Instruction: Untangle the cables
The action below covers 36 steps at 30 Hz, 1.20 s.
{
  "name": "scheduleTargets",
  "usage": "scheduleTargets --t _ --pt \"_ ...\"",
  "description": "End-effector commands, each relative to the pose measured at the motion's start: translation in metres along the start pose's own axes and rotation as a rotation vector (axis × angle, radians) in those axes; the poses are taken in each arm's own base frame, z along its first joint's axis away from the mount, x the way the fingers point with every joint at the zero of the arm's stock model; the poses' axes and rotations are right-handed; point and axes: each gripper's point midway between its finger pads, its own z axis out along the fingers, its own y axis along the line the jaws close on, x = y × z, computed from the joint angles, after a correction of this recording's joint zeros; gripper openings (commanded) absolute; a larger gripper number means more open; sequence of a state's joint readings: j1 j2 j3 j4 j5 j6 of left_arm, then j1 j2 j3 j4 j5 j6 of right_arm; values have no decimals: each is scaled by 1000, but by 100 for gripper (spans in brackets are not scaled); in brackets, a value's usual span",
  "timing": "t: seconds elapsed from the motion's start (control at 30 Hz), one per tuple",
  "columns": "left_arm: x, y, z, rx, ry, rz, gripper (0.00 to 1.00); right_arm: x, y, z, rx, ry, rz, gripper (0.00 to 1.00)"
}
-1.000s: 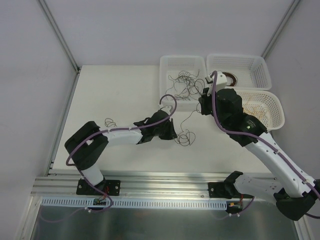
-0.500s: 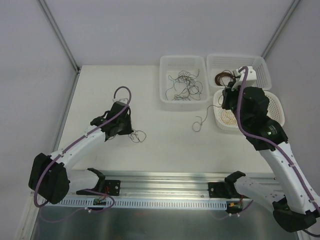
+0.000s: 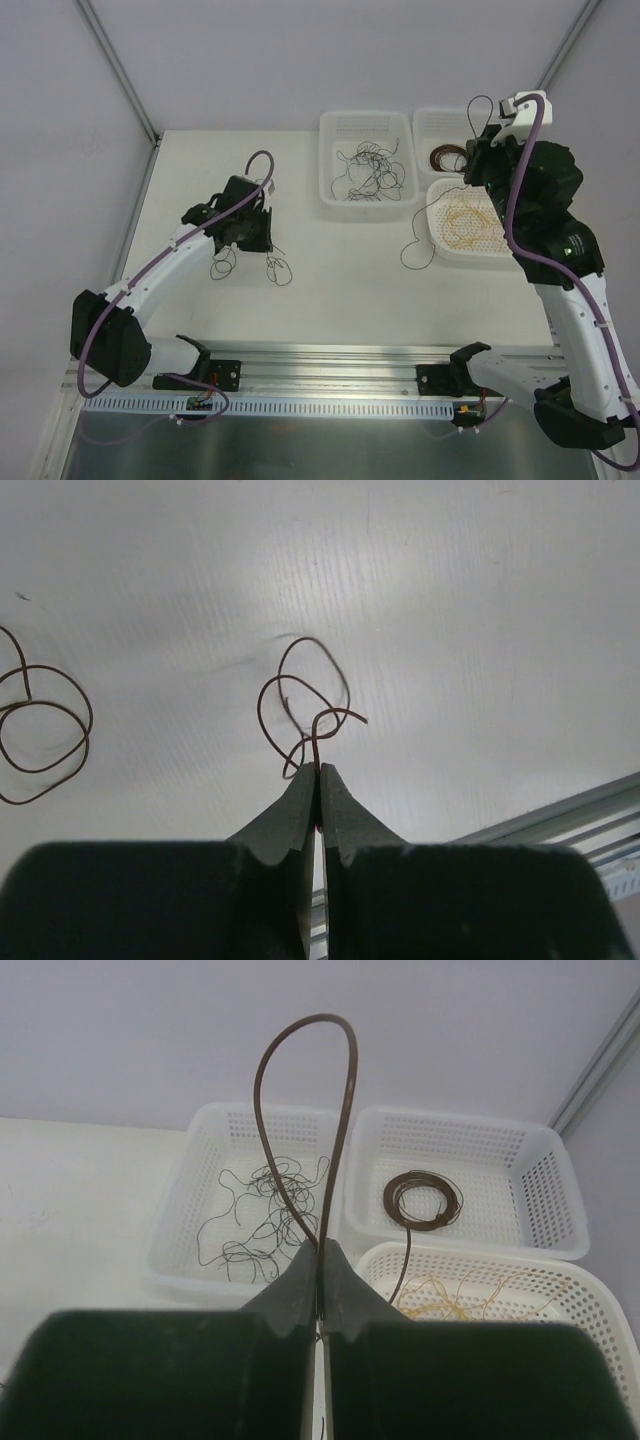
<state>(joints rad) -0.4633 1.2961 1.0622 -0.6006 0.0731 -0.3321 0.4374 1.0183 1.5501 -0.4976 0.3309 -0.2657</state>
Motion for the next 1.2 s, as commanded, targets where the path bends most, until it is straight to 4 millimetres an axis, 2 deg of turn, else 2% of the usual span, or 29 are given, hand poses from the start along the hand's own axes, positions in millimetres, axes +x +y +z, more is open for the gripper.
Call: scheduleTargets --t 0.0,0.03,0.07,0.1,0.13,0.2,0.23,0.27,0.3,0.37,0.4,0.47,0.5,0.53,0.6,0.63,0.7,0.73,0.77,0.83,0.87,0.93,0.97,1.03,1.07,1.17 --pt "15 0 8 25 126 101 0 -50 -8 5 22 -123 -10 1" --pt "17 3 12 15 139 101 2 -64 -8 11 30 -149 -7 1" --pt "19 3 16 12 151 101 13 -70 -11 14 44 -161 -12 1" --pt "23 3 21 17 173 97 17 -76 -14 17 60 -175 -15 1" --pt "25 5 24 11 182 96 21 -92 -18 18 74 -217 -13 1" --pt "23 13 26 -33 169 103 27 -98 -24 33 106 -226 -20 1" --pt "20 17 25 -55 153 111 32 -112 -27 33 117 -265 -18 1" --pt "17 21 23 -76 134 115 37 -117 -34 37 139 -278 -20 1" --pt "14 24 20 -92 102 120 50 -115 -34 50 146 -269 -30 1" --pt "8 36 16 -155 58 120 64 -132 -45 57 174 -316 -32 1" --pt "6 39 13 -174 33 121 77 -128 -45 71 174 -307 -38 1" --pt "-1 48 5 -230 -20 115 85 -141 -58 80 205 -347 -35 1" --pt "-2 52 3 -250 -33 112 87 -136 -62 95 217 -335 -39 1" --pt "-2 55 2 -265 -45 110 90 -143 -67 99 231 -362 -38 1" --pt "-8 63 -5 -311 -86 100 93 -150 -84 109 265 -386 -36 1" --pt "-10 64 -5 -319 -99 95 93 -146 -90 125 274 -384 -36 1" --pt "-13 68 -11 -333 -128 88 93 -144 -107 140 287 -388 -20 2" --pt "-16 72 -13 -341 -141 78 93 -140 -112 156 286 -384 -17 2" --pt "-19 73 -16 -344 -160 69 93 -137 -121 164 291 -380 -12 2" --pt "-21 80 -19 -361 -176 49 93 -133 -128 180 288 -380 16 3" --pt "-24 81 -22 -358 -196 41 93 -116 -139 199 296 -346 23 3" --pt "-25 85 -23 -361 -206 25 93 -98 -144 221 286 -322 47 4" --pt "-27 88 -24 -365 -214 17 93 -76 -152 242 285 -282 52 5" --pt "-26 89 -23 -361 -210 10 93 -52 -159 262 279 -243 87 5" --pt "-26 91 -22 -363 -206 3 93 -25 -166 283 275 -195 100 5" --pt "-25 91 -18 -353 -188 0 93 23 -175 309 272 -106 140 5"
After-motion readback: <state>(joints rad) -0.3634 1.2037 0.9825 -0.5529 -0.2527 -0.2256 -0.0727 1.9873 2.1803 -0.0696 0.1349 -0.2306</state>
